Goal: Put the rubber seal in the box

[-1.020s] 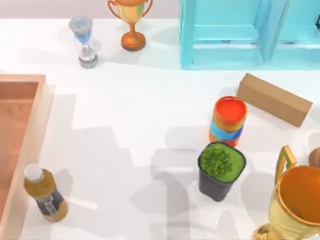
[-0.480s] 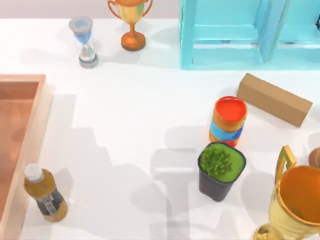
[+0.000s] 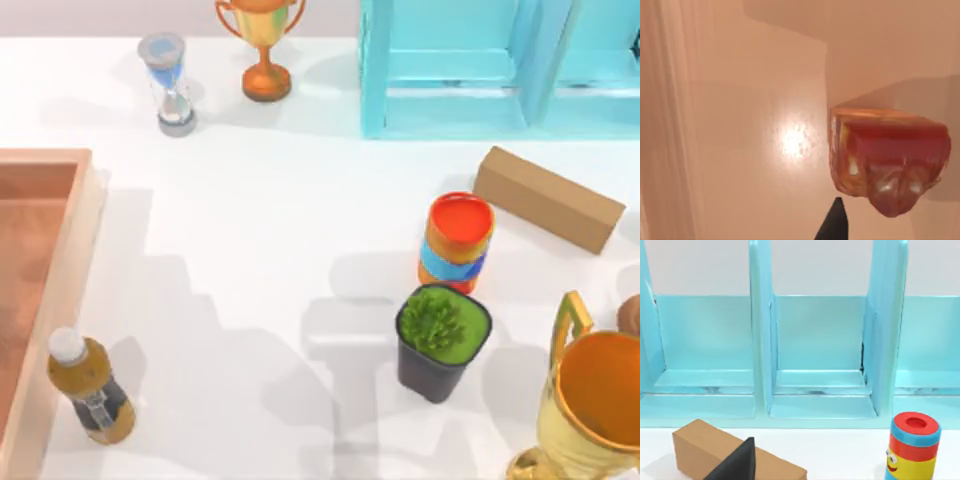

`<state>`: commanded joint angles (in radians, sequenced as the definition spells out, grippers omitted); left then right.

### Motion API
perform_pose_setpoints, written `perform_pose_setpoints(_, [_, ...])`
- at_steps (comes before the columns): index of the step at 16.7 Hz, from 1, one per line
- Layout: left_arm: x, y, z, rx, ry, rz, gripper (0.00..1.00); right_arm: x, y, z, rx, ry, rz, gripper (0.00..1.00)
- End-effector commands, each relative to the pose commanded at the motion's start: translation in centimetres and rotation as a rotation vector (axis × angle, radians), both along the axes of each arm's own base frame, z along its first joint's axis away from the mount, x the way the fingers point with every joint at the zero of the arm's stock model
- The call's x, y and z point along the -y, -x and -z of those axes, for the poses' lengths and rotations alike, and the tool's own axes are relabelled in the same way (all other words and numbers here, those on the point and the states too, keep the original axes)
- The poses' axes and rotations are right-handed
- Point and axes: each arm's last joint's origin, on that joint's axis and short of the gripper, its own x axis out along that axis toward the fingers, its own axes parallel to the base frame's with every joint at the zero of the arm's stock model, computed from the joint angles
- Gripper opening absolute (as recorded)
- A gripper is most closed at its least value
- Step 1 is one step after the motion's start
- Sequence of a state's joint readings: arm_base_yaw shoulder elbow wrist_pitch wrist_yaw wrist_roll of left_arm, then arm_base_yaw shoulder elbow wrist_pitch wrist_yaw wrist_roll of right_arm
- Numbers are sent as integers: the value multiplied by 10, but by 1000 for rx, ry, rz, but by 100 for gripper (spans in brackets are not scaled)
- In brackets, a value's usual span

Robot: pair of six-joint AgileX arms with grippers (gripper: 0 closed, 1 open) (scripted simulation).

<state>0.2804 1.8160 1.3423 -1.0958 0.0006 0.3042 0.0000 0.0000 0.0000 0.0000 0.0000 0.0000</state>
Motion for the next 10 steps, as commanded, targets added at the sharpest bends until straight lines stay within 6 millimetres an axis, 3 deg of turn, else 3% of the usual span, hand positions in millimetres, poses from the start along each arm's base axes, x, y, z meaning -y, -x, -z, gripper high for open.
perform_pose_setpoints(4, [0, 0, 0, 0, 0, 0, 98, 0, 0, 0, 0, 0, 0, 100])
perform_pose_setpoints(10, [0, 0, 0, 0, 0, 0, 100, 0, 0, 0, 0, 0, 0, 100])
